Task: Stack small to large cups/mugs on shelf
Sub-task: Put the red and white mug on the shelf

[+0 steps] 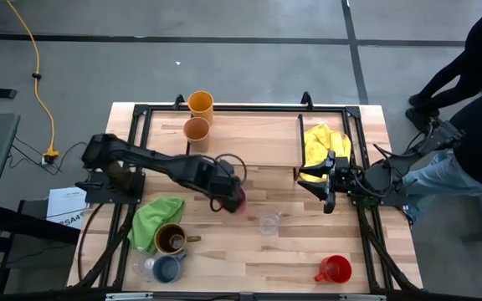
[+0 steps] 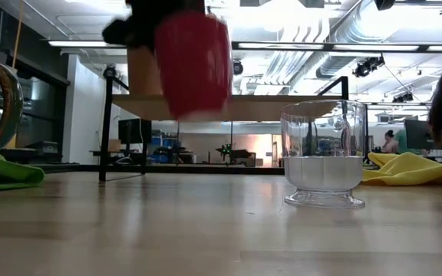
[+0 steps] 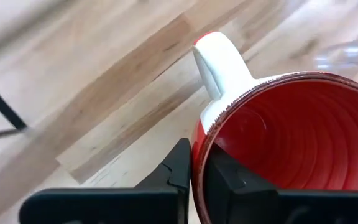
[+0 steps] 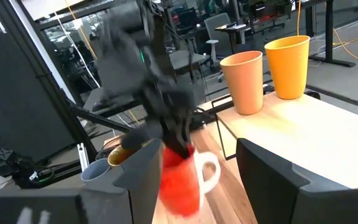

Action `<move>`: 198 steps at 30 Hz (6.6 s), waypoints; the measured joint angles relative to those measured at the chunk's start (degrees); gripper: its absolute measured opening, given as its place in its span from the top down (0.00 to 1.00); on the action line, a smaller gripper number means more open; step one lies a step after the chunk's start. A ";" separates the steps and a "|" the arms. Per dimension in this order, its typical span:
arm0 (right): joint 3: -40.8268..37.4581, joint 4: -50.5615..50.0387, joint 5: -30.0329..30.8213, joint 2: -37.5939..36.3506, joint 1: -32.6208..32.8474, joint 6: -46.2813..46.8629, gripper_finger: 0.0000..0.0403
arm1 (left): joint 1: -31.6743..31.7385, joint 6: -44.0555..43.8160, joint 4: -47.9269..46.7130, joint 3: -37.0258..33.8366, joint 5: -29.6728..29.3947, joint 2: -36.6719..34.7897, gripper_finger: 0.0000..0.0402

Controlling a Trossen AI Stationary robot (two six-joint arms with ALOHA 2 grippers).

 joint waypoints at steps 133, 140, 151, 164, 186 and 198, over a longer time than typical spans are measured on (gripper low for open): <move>0.00 0.17 0.07 0.04 -0.09 1.97 0.51 | 30.93 40.90 -7.23 26.23 4.53 0.27 0.92; 0.00 0.17 0.07 0.04 -0.11 2.60 0.51 | 24.27 40.65 -4.19 26.27 10.01 0.49 0.99; 0.00 0.17 0.90 0.04 -0.10 2.60 0.51 | 18.27 39.61 -4.22 26.26 -5.22 7.94 1.00; 0.00 0.15 0.90 0.04 -0.11 2.46 0.51 | 19.00 39.71 -5.73 26.23 -14.85 9.77 1.00; 0.00 0.15 0.91 0.04 -0.11 3.02 0.51 | 22.25 40.75 -9.23 26.23 -17.69 9.77 1.00; 0.01 0.15 0.90 0.04 -0.11 3.03 0.51 | 22.25 41.06 -9.92 26.21 -19.79 9.77 1.00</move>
